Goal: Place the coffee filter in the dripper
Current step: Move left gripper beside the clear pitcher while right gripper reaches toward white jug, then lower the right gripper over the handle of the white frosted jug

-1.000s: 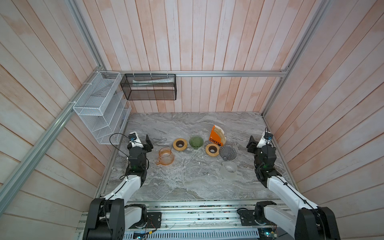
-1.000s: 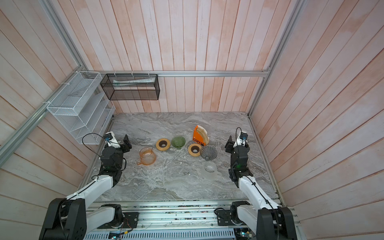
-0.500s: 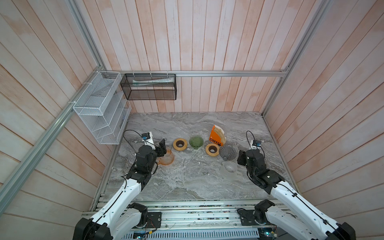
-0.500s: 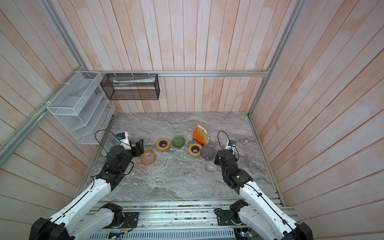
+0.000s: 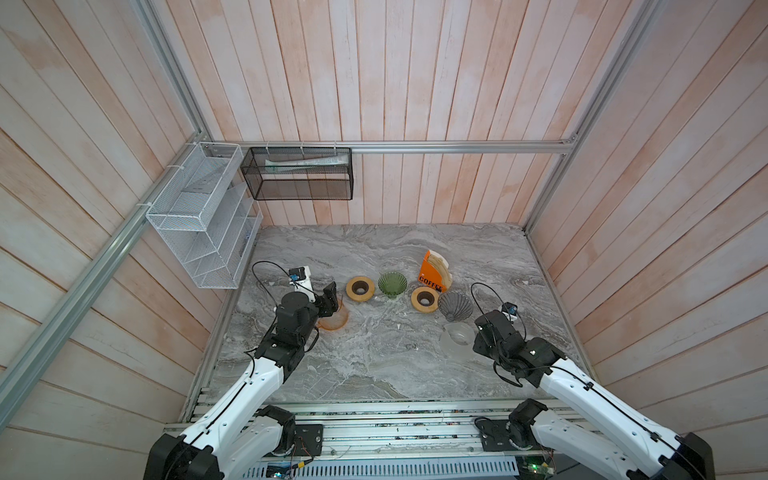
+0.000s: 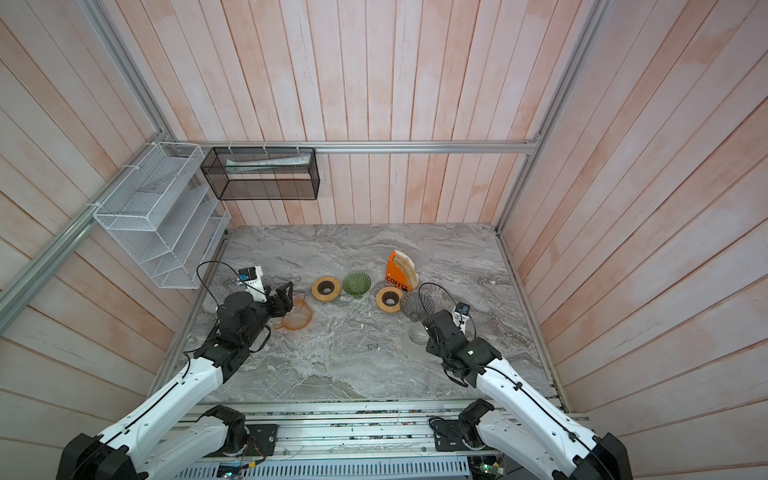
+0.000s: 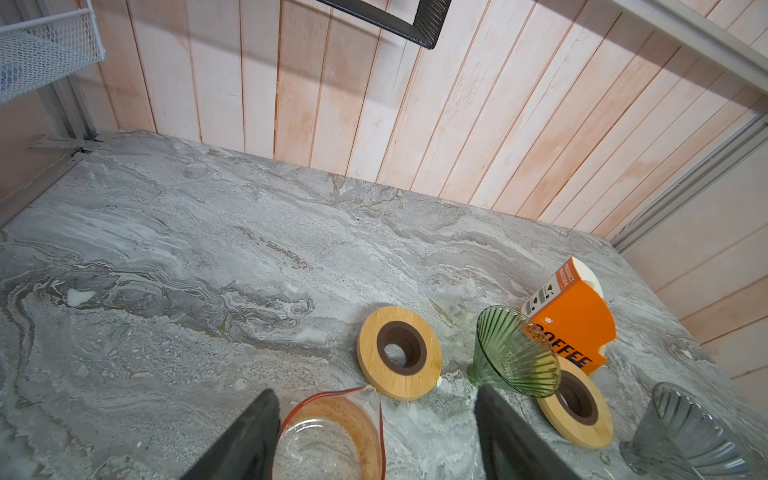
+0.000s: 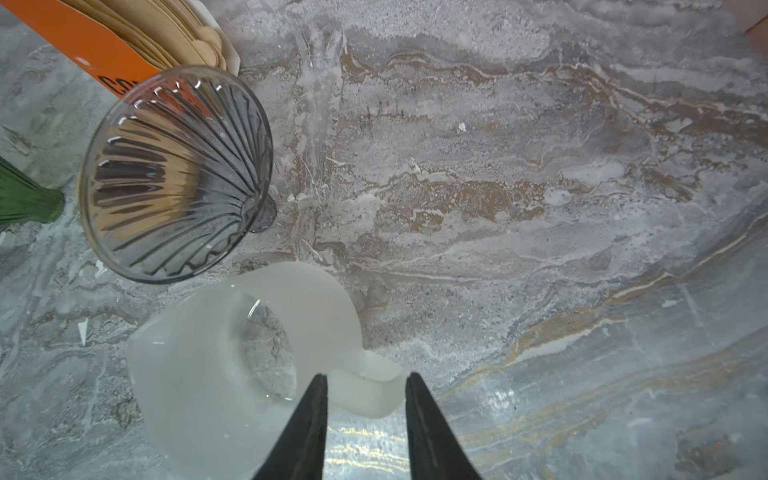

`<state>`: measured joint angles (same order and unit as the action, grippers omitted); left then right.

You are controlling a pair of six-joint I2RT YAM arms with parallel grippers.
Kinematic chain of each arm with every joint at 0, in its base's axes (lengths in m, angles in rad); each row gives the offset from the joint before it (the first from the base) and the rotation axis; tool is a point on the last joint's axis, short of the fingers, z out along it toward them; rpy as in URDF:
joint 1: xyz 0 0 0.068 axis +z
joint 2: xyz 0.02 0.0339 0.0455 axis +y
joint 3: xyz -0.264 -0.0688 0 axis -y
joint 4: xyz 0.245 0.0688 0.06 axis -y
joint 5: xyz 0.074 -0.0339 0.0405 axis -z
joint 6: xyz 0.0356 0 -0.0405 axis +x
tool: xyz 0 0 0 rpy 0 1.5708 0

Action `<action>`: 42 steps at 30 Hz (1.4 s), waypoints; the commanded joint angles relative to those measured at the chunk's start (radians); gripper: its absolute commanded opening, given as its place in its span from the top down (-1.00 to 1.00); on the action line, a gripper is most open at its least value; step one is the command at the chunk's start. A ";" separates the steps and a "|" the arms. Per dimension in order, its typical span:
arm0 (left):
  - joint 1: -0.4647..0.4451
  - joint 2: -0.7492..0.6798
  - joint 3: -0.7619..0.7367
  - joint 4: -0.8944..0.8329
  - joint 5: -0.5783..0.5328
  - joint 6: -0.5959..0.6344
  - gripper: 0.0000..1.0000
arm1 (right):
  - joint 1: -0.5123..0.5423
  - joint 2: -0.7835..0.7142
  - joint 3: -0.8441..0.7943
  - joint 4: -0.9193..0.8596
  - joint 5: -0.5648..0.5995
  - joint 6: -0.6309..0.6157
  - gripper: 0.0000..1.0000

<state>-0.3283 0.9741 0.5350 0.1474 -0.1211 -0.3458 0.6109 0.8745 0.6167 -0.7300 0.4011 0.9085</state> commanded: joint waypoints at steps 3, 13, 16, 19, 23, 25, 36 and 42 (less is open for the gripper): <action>-0.003 0.012 0.001 0.044 0.026 -0.007 -0.52 | 0.006 0.032 0.006 -0.097 -0.054 0.069 0.32; -0.003 0.051 -0.004 0.080 0.031 -0.001 -0.52 | 0.006 0.073 -0.019 -0.037 -0.065 0.047 0.17; -0.003 0.055 0.002 0.073 0.032 0.003 -0.52 | 0.006 0.093 -0.021 -0.031 -0.071 0.032 0.14; -0.003 0.050 0.001 0.073 0.028 0.003 -0.52 | 0.007 0.091 -0.026 -0.014 -0.073 0.035 0.13; -0.003 0.046 -0.003 0.074 0.029 -0.002 -0.52 | 0.007 0.089 -0.012 -0.009 -0.055 0.023 0.11; -0.003 0.044 -0.002 0.073 0.028 -0.003 -0.52 | 0.006 0.097 0.001 -0.010 -0.047 0.010 0.09; -0.003 0.038 0.000 0.065 0.030 -0.008 -0.52 | 0.007 0.085 0.040 -0.057 0.003 0.016 0.04; -0.003 0.032 -0.003 0.071 0.027 -0.013 -0.52 | 0.005 0.067 0.037 -0.037 0.023 0.015 0.03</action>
<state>-0.3283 1.0203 0.5350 0.2020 -0.1043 -0.3492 0.6121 0.9478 0.6312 -0.7490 0.3828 0.9165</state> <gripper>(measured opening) 0.760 0.485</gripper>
